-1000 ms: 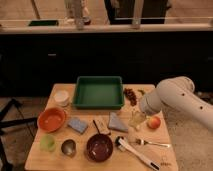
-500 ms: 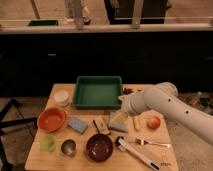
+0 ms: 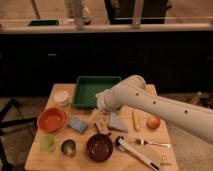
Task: Place sponge in paper cup
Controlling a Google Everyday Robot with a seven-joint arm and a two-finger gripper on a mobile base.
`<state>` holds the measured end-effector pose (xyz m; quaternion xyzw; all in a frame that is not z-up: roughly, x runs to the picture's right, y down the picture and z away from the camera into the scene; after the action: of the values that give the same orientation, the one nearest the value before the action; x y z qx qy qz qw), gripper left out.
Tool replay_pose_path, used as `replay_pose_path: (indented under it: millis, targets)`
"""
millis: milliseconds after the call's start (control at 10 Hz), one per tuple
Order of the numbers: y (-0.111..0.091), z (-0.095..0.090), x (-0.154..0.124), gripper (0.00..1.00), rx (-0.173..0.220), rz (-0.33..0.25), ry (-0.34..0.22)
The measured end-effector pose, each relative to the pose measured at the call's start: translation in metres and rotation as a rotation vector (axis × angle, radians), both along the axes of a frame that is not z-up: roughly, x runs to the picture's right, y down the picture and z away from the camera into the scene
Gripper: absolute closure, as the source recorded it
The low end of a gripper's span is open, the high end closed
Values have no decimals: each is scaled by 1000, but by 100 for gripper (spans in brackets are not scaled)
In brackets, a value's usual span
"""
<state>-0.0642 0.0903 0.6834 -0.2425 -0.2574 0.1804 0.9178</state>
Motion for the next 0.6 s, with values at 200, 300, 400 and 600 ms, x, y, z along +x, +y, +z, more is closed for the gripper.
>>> replay_pose_path:
  millis: [200,300,400,600]
  targets:
    - [7,12,-28,20,-24,-58,11]
    - [12,19,-43,20,-36,-96,12]
    - [14,23,-46,20,-39,-112,17]
    - [15,24,-49,20,-41,-120,18]
